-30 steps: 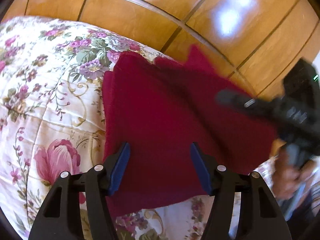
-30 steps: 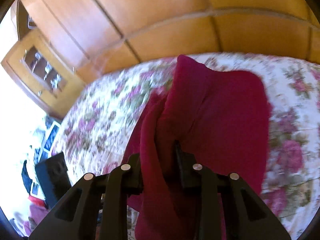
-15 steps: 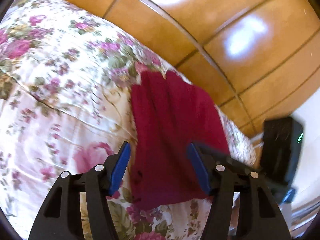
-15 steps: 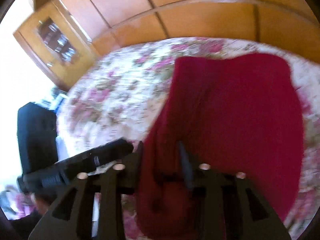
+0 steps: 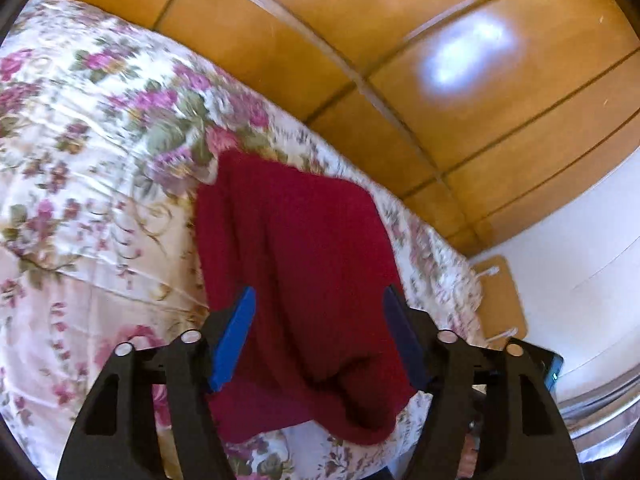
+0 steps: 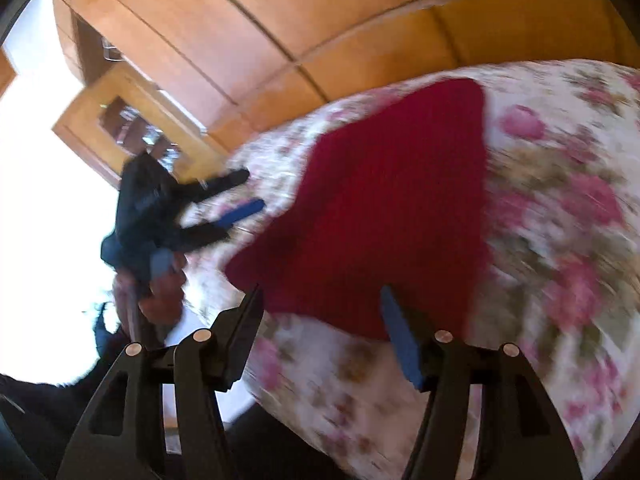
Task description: Fold small clothes
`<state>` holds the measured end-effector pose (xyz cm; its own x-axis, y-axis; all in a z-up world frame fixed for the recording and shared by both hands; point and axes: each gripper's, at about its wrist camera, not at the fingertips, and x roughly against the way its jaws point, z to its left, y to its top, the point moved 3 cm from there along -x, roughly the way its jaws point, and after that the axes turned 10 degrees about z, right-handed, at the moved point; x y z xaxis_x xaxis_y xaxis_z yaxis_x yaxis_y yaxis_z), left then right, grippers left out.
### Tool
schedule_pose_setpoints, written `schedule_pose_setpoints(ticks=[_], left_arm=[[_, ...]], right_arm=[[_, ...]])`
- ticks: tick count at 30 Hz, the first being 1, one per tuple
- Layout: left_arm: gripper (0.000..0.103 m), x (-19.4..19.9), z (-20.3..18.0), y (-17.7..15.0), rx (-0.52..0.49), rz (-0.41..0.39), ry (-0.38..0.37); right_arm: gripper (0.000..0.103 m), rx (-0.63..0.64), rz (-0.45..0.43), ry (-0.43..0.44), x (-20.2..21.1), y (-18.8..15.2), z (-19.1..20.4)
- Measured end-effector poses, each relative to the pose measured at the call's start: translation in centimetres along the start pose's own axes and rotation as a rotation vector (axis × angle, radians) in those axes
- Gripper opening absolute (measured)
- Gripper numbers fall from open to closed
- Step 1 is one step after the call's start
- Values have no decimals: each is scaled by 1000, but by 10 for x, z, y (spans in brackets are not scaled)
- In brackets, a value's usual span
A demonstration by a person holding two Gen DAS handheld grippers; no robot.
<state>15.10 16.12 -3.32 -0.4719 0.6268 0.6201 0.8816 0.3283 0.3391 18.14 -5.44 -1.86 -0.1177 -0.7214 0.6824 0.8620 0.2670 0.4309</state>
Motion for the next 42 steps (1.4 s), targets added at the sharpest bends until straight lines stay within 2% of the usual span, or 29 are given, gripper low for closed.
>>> schedule_pose_setpoints(ticks=[5, 6, 7, 9, 10, 14, 16, 18, 20, 21, 24, 25, 27, 29, 32, 34, 37, 40, 42], left_arm=[[67, -36, 1, 7, 36, 102, 28], [62, -38, -1, 8, 34, 107, 29], [39, -40, -3, 9, 25, 104, 29], [18, -37, -12, 11, -12, 89, 60], [15, -34, -15, 12, -24, 78, 61], [14, -12, -23, 20, -116, 30, 129], [14, -13, -15, 21, -141, 38, 225], [15, -33, 6, 16, -126, 103, 348], [24, -40, 22, 12, -86, 110, 401], [29, -33, 22, 11, -65, 76, 388], [29, -9, 12, 10, -23, -25, 360], [29, -2, 5, 9, -31, -61, 355], [29, 9, -19, 4, -101, -120, 297], [29, 7, -41, -6, -199, -120, 281], [29, -17, -51, -18, -292, -82, 383], [29, -29, -45, -26, -303, -52, 431], [29, -41, -40, -35, -307, -53, 480], [29, -44, -39, -38, -310, -73, 473], [29, -46, -38, -39, -317, -78, 483]], right_arm=[[58, 3, -41, -81, 6, -11, -3], [59, 19, -49, -107, 4, -10, 0], [59, 33, -51, -124, 2, -8, 3], [59, 65, -43, -154, -12, -2, 12], [59, 81, -31, -150, -20, 1, 17], [59, 159, 24, -134, -48, 0, 41], [59, 178, 59, -165, -65, -4, 46], [60, 183, 98, -204, -90, -8, 47], [60, 201, 102, -254, -103, -11, 49], [61, 214, 96, -281, -105, -12, 51], [65, 214, 89, -285, -104, -14, 54], [65, 218, 86, -284, -104, -13, 54], [65, 227, 79, -283, -104, -14, 53], [65, 240, 69, -278, -102, -16, 52], [65, 265, 74, -231, -88, -22, 51], [64, 254, 98, -180, -72, -26, 43], [63, 219, 93, -162, -43, -34, 30], [61, 149, 41, -152, -14, -20, 16], [62, 117, -28, -170, 2, -3, 12]])
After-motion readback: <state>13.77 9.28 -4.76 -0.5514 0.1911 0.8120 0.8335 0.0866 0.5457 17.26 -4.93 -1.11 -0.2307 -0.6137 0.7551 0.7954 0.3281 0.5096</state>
